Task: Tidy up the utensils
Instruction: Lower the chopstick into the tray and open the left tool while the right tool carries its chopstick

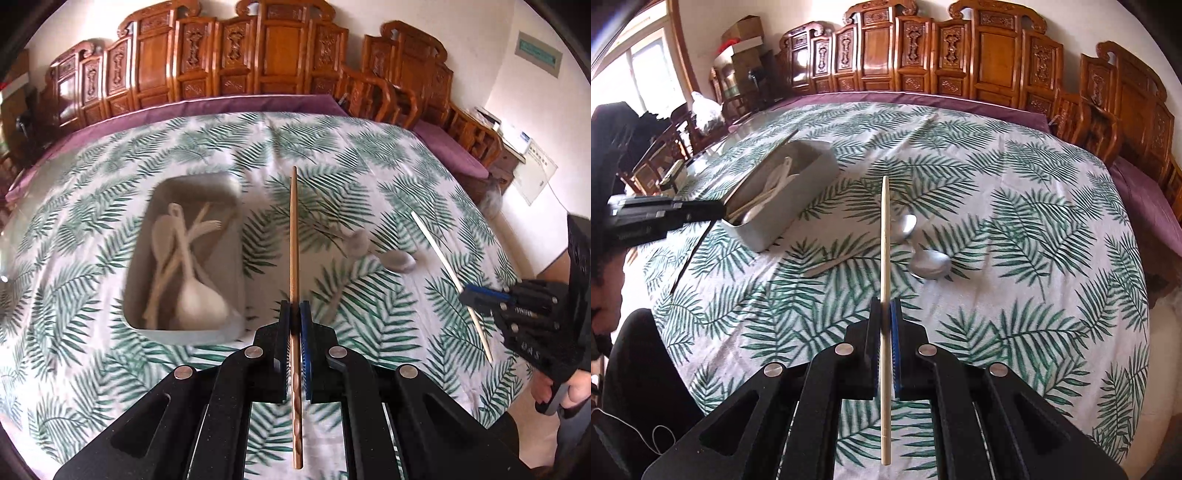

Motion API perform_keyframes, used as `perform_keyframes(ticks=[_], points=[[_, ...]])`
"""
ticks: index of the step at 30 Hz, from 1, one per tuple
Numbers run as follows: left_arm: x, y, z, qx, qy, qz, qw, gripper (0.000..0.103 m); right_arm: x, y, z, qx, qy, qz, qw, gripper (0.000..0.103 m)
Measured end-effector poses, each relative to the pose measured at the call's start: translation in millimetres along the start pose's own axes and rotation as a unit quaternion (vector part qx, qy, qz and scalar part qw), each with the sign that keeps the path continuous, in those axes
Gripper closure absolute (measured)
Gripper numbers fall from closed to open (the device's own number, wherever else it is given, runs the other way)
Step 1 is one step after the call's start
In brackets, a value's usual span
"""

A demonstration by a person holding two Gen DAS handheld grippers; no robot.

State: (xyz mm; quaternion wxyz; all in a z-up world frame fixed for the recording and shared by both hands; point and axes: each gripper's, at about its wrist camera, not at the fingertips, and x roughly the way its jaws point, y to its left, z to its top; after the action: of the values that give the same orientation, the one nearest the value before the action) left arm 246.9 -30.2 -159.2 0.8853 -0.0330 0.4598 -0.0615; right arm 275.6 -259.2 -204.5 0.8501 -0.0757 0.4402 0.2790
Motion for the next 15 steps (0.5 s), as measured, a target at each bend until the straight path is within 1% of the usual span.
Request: perform_keyframes(ticks=[6,10,15], points=[[-5,33,12,-0.013,-0.014,0.020,0.9996,0.099,13,25,11,-0.011,0.006,0.020,1.000,0.097],[-2,60,22,-0.022,-0.022,0.037,0.9989,0.099,25,37,22,-0.015,0.009,0.027,0.999,0.097],[13,87,33,-0.038,-0.019,0.038,0.9984,0.099,39,56,40,-0.022,0.012,0.036,0.999,0.097]])
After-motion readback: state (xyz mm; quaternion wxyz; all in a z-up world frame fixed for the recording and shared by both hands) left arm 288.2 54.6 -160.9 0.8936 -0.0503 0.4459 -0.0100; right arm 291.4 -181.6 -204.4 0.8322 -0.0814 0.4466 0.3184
